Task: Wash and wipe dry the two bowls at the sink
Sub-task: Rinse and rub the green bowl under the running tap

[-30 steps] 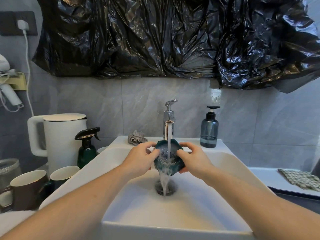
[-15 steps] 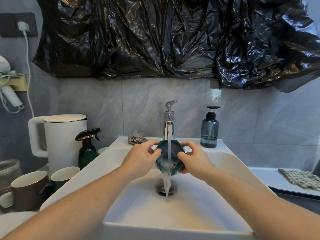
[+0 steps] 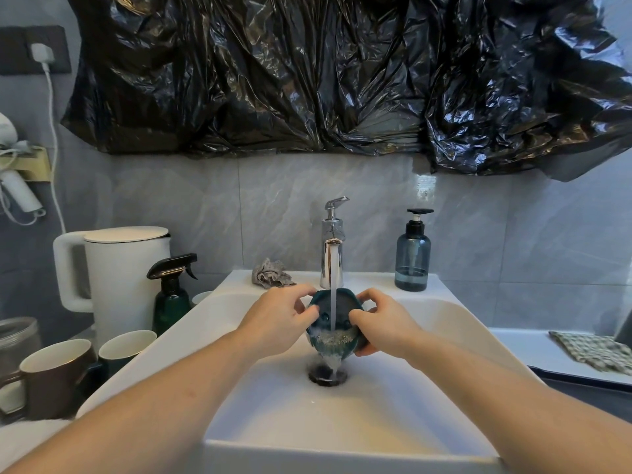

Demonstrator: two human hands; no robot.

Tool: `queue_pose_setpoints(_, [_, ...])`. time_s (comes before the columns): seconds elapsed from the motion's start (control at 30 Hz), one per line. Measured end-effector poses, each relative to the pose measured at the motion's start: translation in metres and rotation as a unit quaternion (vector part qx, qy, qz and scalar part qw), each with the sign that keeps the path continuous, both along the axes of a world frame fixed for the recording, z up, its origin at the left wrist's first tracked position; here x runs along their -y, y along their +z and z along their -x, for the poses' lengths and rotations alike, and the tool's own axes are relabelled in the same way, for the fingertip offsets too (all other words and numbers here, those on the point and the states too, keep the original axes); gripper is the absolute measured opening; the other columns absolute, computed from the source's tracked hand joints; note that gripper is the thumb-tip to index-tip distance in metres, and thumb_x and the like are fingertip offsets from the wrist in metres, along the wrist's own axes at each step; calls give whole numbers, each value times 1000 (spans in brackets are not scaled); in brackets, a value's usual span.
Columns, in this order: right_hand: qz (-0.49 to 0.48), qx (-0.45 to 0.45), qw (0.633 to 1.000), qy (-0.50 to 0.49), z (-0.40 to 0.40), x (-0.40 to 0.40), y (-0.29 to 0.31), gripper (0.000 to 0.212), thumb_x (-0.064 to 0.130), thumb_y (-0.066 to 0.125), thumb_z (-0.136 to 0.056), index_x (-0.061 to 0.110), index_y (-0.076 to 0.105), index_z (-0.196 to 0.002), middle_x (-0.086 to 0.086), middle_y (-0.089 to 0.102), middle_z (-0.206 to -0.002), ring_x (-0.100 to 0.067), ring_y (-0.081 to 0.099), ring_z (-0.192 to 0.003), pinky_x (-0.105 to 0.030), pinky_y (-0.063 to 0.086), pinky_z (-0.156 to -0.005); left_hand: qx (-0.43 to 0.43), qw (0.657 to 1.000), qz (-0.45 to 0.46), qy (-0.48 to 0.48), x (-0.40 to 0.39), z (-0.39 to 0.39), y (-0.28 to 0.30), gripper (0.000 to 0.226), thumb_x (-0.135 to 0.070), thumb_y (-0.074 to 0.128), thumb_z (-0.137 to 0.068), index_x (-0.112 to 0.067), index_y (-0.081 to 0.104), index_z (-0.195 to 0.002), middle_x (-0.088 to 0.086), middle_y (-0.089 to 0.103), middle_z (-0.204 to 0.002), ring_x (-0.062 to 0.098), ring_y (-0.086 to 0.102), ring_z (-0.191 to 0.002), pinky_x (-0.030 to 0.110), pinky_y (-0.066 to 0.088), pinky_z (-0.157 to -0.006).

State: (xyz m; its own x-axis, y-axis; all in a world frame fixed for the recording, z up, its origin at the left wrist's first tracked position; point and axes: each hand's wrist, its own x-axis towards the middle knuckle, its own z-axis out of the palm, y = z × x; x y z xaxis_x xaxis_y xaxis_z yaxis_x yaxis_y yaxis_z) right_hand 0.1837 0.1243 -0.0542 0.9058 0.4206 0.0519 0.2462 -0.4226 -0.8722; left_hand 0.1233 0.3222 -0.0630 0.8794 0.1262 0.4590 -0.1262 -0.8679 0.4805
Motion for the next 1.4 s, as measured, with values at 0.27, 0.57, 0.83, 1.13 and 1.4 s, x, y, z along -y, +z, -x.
queue_pose_setpoints(0.27, [37, -27, 999, 0, 4, 0, 3, 22, 23, 53, -103, 21, 50, -124, -14, 67, -117, -25, 76, -76, -30, 64, -62, -23, 1000, -10, 4, 1, 0, 1, 21, -37, 59, -100, -36, 75, -114, -9, 75, -88, 14, 66, -84, 39, 57, -78])
queue_pose_setpoints(0.57, [92, -45, 995, 14, 3, 0, 2, 23, 27, 46, -104, 13, 56, -120, -12, 67, -104, -26, 72, -61, -27, 61, -57, -67, 998, -23, 3, -2, -1, -3, 26, -35, 53, -91, -30, 62, -67, -5, 69, -64, 20, 62, -67, 44, 54, -70])
queue_pose_setpoints(0.83, [105, -52, 993, 16, 1, 0, 0, 24, 30, 45, -104, 12, 59, -108, -12, 69, -97, -29, 73, -59, -27, 60, -58, -82, 996, -31, 7, -1, -1, -2, 27, -33, 55, -94, -21, 66, -72, -4, 70, -65, 18, 67, -70, 44, 56, -71])
queue_pose_setpoints(1.13, [99, -47, 994, 14, -2, -1, -1, 32, 37, 43, -107, 12, 61, -114, -14, 73, -103, -22, 71, -55, -24, 56, -52, -75, 997, -10, 14, -1, -3, -3, 31, -32, 57, -99, -22, 65, -71, -3, 68, -62, 9, 57, -56, 34, 49, -63])
queue_pose_setpoints(1.4, [84, -29, 996, -5, -6, -2, -3, 43, 43, 39, -107, 7, 63, -115, -16, 76, -97, -20, 69, -49, -23, 54, -49, -57, 998, 21, 14, -1, -2, -1, 41, -41, 47, -103, -16, 67, -77, 1, 66, -68, 10, 53, -57, 44, 52, -59])
